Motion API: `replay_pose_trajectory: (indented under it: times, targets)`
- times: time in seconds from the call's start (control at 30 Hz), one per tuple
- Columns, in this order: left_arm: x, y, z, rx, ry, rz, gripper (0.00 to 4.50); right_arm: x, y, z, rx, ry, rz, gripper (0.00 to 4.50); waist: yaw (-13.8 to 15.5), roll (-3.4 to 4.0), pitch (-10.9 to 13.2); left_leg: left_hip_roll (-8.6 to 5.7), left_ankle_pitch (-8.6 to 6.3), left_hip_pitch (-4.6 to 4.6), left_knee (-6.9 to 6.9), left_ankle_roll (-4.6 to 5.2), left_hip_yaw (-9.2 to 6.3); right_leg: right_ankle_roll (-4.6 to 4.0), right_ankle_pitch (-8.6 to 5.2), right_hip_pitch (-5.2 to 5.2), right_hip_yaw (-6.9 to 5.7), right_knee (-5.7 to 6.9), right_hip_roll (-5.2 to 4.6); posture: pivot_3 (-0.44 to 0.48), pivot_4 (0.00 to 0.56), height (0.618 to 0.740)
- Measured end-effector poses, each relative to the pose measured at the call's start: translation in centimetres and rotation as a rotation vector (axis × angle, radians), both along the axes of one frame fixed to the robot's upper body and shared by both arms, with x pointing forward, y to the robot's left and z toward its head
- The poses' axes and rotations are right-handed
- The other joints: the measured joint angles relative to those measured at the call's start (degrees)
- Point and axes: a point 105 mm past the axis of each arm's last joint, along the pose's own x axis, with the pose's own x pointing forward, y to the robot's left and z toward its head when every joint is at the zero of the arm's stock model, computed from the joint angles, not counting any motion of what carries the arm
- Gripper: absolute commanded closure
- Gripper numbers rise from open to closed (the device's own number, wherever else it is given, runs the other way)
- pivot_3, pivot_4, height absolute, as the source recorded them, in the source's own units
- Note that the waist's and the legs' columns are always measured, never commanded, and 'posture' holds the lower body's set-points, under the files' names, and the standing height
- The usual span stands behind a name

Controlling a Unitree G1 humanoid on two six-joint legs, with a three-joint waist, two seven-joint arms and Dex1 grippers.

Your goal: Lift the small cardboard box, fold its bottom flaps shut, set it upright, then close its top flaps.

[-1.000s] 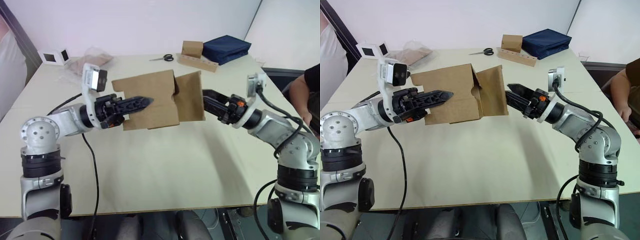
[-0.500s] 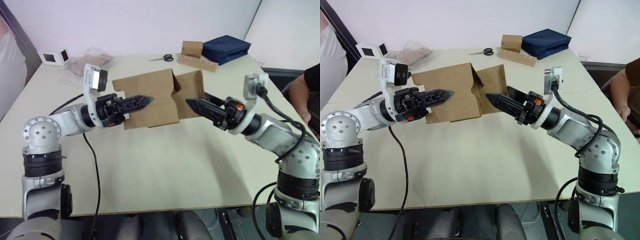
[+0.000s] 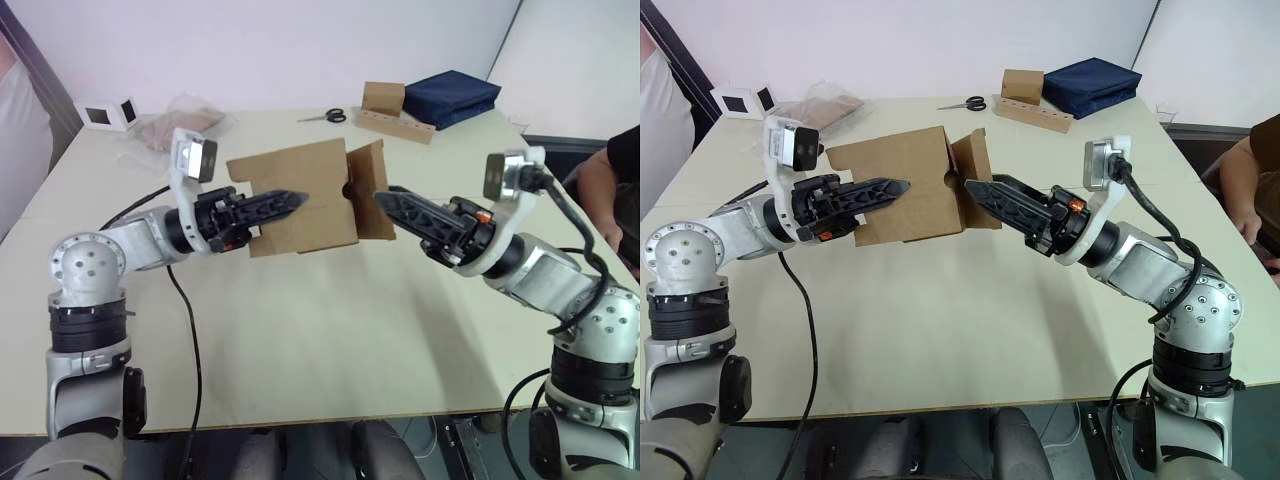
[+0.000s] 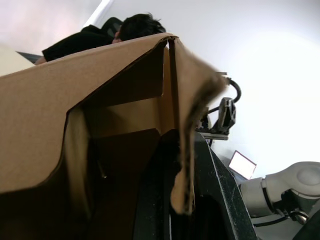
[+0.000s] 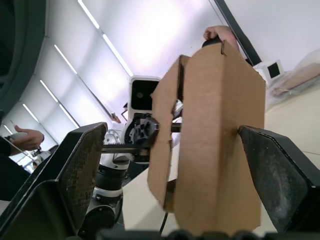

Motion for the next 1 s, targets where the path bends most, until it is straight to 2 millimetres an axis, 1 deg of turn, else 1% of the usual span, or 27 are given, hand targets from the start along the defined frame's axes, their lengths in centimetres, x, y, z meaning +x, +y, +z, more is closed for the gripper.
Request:
replay_pose_trajectory:
  times: [0.33, 0.4, 0.43, 0.47, 0.5, 0.73, 0.8, 0.83, 0.87, 0.9, 1.0]
  targets:
    - [-0.1, 0.0, 0.0, -0.003, -0.006, -0.005, 4.5, 0.2, 0.6, -0.2, 0.001, 0.005, -0.002, 0.03, 0.0, 0.0, 0.0, 0.0, 0.0, 0.0, 0.0, 0.0, 0.0, 0.0, 0.0, 0.0, 0.0, -0.01, 0.0, 0.0, 0.15, 0.74]
    - [-0.1, 0.0, 0.0, -0.004, -0.006, -0.006, 4.5, 0.2, 0.6, -0.2, 0.001, 0.003, 0.001, 0.56, 0.01, 0.0, 0.0, 0.0, 0.0, 0.0, 0.0, 0.0, 0.0, 0.0, 0.0, 0.0, 0.0, -0.01, 0.0, 0.0, 0.15, 0.74]
    - [-0.1, 0.0, 0.1, -0.004, -0.006, -0.006, 4.5, 0.2, 0.6, -0.2, -0.001, 0.002, 0.0, 0.75, 0.01, 0.0, 0.0, 0.0, 0.0, 0.0, 0.0, 0.0, 0.0, 0.0, 0.0, 0.0, 0.0, -0.01, 0.0, 0.0, 0.15, 0.74]
    - [-0.1, 0.0, 0.1, -0.004, -0.007, -0.006, 4.5, 0.2, 0.6, -0.2, -0.006, -0.001, -0.003, 1.02, 0.01, 0.0, 0.0, 0.0, 0.0, 0.0, 0.0, 0.0, 0.0, 0.0, 0.0, 0.0, 0.0, -0.01, 0.0, 0.0, 0.15, 0.74]
    - [-0.1, 0.0, 0.1, -0.004, -0.007, -0.006, 4.5, 0.3, 0.6, -0.3, -0.012, -0.002, -0.007, 1.41, 0.02, 0.0, 0.0, 0.0, 0.0, 0.0, 0.0, 0.0, 0.0, 0.0, 0.0, 0.0, 0.0, -0.01, 0.0, 0.0, 0.15, 0.74]
    - [-0.1, 0.0, 0.1, -0.003, -0.009, -0.005, 4.5, 0.8, 0.7, -0.7, -0.045, -0.015, -0.043, 1.41, 0.01, 0.0, 0.0, 0.0, 0.0, 0.0, 0.0, 0.0, 0.0, 0.0, 0.0, 0.0, 0.0, -0.01, 0.0, 0.0, 0.15, 0.74]
    - [-0.1, 0.0, 0.1, -0.004, -0.01, -0.004, 4.5, 0.9, 0.7, -0.7, -0.048, -0.021, -0.05, 1.91, 0.01, 0.0, 0.0, 0.0, 0.0, 0.0, 0.0, 0.0, 0.0, 0.0, 0.0, 0.0, 0.0, -0.01, 0.0, 0.0, 0.15, 0.74]
    - [-0.1, 0.0, 0.1, -0.004, -0.01, -0.005, 4.5, 0.9, 0.7, -0.7, -0.049, -0.023, -0.053, 2.22, 0.02, 0.0, 0.0, 0.0, 0.0, 0.0, 0.0, 0.0, 0.0, 0.0, 0.0, 0.0, 0.0, -0.01, 0.0, 0.0, 0.15, 0.74]
    - [-0.1, 0.0, 0.1, -0.005, -0.011, -0.006, 4.5, 1.0, 0.7, -0.7, -0.05, -0.024, -0.055, 2.68, 0.02, 0.0, 0.0, 0.0, 0.0, 0.0, 0.0, 0.0, 0.0, 0.0, 0.0, 0.0, 0.0, -0.02, 0.0, 0.0, 0.15, 0.74]
    - [-0.1, 0.0, 0.1, -0.005, -0.011, -0.006, 4.5, 1.0, 0.7, -0.8, -0.052, -0.025, -0.058, 2.94, 0.02, 0.0, 0.0, 0.0, 0.0, 0.0, 0.0, 0.0, 0.0, 0.0, 0.0, 0.0, 0.0, -0.02, 0.0, 0.0, 0.15, 0.74]
    - [-0.1, 0.0, 0.1, -0.005, -0.011, -0.006, 4.5, 1.1, 0.6, -0.8, -0.056, -0.026, -0.064, 2.94, 0.01, 0.0, 0.0, 0.0, 0.0, 0.0, -0.01, 0.0, 0.0, 0.0, 0.0, 0.0, 0.0, -0.02, 0.0, 0.0, 0.15, 0.74]
